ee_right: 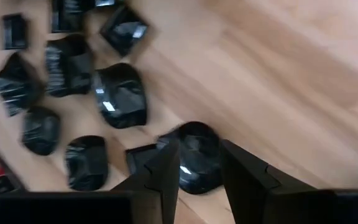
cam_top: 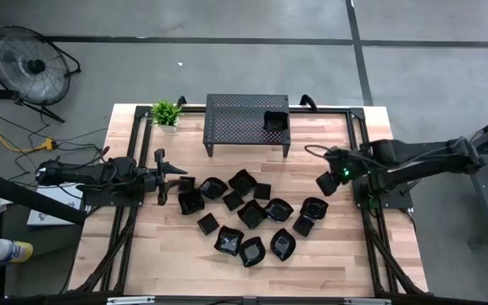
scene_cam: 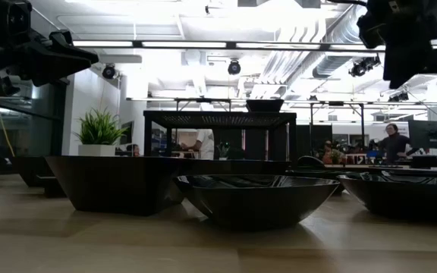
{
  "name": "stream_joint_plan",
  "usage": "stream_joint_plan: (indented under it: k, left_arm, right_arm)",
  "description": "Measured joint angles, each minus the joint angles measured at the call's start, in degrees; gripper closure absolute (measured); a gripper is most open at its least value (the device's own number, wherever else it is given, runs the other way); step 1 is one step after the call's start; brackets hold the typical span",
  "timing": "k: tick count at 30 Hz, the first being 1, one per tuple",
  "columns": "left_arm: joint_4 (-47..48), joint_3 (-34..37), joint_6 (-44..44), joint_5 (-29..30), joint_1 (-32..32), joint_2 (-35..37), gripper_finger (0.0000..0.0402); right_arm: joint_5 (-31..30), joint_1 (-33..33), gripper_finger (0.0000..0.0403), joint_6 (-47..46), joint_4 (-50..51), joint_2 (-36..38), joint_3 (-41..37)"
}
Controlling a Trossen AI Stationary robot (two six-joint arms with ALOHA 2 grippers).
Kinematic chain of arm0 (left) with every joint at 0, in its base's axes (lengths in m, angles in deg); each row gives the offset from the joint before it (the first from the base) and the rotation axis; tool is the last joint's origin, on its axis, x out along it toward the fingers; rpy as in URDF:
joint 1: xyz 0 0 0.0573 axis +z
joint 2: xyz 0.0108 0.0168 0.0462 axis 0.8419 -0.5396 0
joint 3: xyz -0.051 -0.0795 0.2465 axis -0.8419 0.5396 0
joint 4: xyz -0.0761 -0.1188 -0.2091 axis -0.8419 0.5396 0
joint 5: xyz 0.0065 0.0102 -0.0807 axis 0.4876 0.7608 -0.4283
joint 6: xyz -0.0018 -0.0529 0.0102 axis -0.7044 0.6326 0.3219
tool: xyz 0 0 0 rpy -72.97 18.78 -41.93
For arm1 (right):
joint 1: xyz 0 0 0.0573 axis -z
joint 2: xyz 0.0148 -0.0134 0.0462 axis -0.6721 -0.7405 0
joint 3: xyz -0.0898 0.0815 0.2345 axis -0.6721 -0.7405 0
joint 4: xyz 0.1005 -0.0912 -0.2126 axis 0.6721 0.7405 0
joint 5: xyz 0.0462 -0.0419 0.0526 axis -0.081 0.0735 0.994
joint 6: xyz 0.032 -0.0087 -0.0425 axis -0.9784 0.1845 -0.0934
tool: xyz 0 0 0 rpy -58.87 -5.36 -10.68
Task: Pick & Place Mini shaped plates
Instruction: Stack the distorted square plate on top of the distorted square plate on the shelf
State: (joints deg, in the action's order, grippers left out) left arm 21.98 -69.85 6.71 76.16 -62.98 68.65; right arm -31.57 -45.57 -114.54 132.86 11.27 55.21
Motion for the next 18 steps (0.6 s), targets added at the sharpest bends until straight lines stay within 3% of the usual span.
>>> stream_joint_plan:
  k: [9, 18]
  left_arm:
    - [0.0, 0.0, 0.0, 0.0, 0.0, 0.0, 0.0282]
    - [0.0, 0.0, 0.0, 0.0, 0.0, 0.0, 0.0282]
  right_arm:
    - [-1.0, -7.0, 0.0297, -2.6, -20.7, 0.0, -9.3]
    - [-6.5, -12.3, 0.0297, -2.7, -28.2, -2.0, -11.9]
